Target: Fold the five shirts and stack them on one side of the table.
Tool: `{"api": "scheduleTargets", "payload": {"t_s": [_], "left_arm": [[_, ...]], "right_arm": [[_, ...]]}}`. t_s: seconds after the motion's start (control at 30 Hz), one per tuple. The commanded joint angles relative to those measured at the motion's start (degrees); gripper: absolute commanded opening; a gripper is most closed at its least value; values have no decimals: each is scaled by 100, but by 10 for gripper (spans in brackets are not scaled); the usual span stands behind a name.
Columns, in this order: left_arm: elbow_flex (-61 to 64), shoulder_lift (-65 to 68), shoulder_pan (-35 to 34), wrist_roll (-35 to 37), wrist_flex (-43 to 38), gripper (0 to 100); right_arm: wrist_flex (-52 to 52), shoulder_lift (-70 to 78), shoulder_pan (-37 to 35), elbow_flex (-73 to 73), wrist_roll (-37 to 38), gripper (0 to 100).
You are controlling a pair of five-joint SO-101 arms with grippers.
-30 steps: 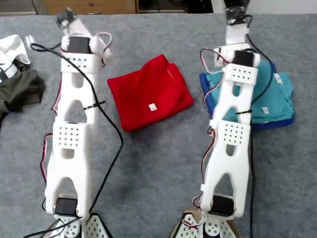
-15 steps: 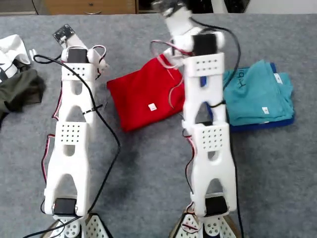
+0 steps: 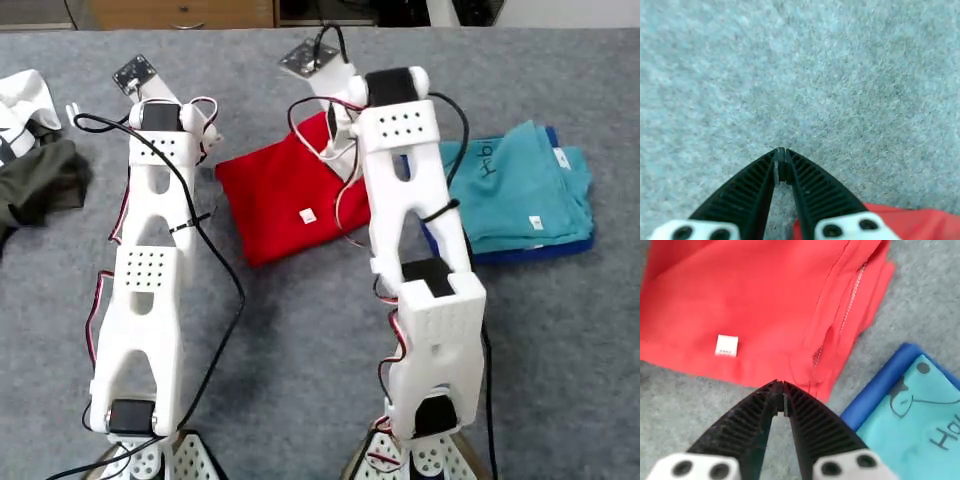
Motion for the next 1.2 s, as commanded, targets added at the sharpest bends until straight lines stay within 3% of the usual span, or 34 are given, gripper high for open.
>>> {"api": "scheduleTargets", "payload": {"t_s": [0.0, 0.1, 0.23, 0.43, 0.87, 1.17], "left_arm": [[-264, -110, 44, 18, -88, 19], [-264, -119, 18, 18, -53, 19], [-264, -119, 18, 18, -70, 19], [-264, -119, 44, 18, -176, 19], [-264, -84, 62, 18, -378, 19], [-281, -180, -35, 0, -79, 19]], "right_arm": [[-404, -13, -154, 31, 9, 2], [-695, 514, -110, 22, -510, 3], [-1064, 901, -75, -127, -519, 3], [-677, 1156, 215, -400, -519, 3], [290, 1270, 1525, -374, 290, 2], [123, 1042, 1385, -1305, 273, 2]]}}
